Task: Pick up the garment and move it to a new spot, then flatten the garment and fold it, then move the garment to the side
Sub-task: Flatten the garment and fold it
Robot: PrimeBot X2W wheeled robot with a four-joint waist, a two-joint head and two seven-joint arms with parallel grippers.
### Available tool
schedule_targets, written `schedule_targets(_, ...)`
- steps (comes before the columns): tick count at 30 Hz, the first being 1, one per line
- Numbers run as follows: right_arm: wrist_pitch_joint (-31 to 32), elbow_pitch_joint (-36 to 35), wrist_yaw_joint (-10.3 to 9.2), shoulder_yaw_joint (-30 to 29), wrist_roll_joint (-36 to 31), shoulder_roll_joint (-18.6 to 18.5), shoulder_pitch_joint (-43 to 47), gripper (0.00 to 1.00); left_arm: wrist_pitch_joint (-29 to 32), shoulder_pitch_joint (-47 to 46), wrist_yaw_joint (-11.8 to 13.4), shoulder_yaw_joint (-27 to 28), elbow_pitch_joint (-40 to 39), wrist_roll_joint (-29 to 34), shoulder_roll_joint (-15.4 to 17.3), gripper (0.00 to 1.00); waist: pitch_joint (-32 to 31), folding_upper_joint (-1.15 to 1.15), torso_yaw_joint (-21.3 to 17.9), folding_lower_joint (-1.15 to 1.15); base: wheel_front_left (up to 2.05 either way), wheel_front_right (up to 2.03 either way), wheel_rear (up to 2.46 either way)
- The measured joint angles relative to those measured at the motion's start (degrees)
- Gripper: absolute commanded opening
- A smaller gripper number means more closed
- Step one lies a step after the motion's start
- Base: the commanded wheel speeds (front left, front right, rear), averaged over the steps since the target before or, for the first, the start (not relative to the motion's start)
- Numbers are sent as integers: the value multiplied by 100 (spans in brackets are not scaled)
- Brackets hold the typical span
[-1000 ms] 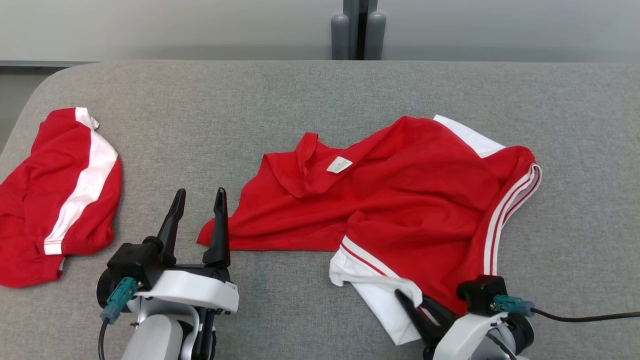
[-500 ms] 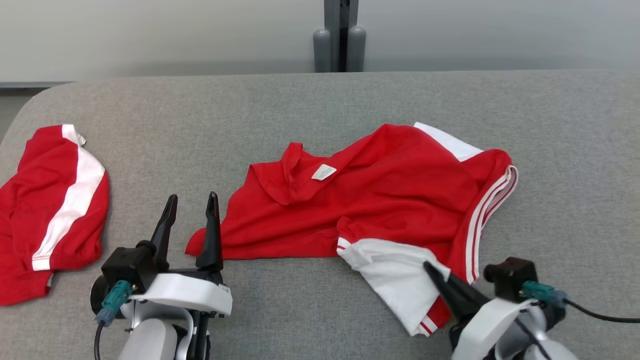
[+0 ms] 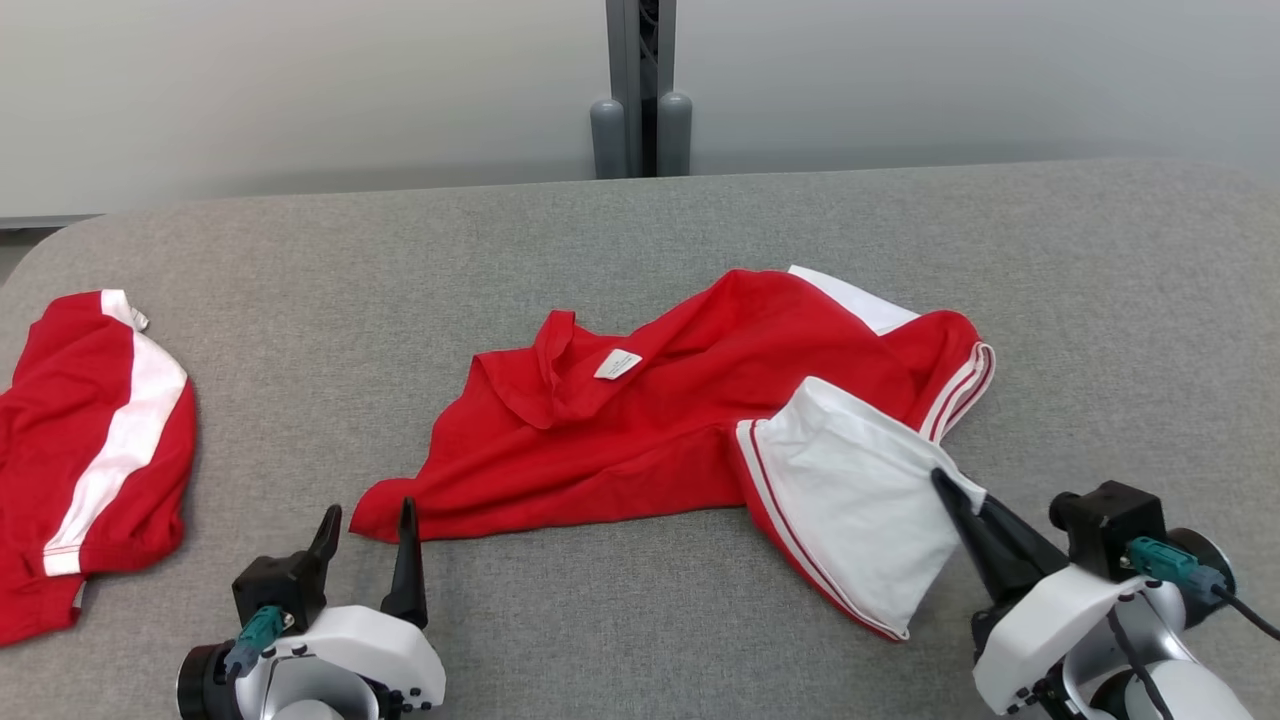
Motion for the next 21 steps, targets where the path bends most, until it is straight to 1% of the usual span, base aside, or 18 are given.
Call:
schedule_targets(5,24,-34,0,-255,-197,151,46,0,104,-177,31,-34,426,1,26,100,52,0,-39,0,0,0,0)
schedule_targets(11,26,-68,0,-407,-367,226,44,0,230,-371,243,60,795,-35,81,100,171,0,-95,0,0,0,0)
schedule_targets(14,23,-67,0,-581,-480,277,43,0,297,-502,285,69,900,-53,104,100,227,0,-127,0,0,0,0)
schedule_targets(21,4,-71,0,-757,-635,374,20,0,411,-615,164,-46,1047,-109,98,100,322,0,-166,0,0,0,0)
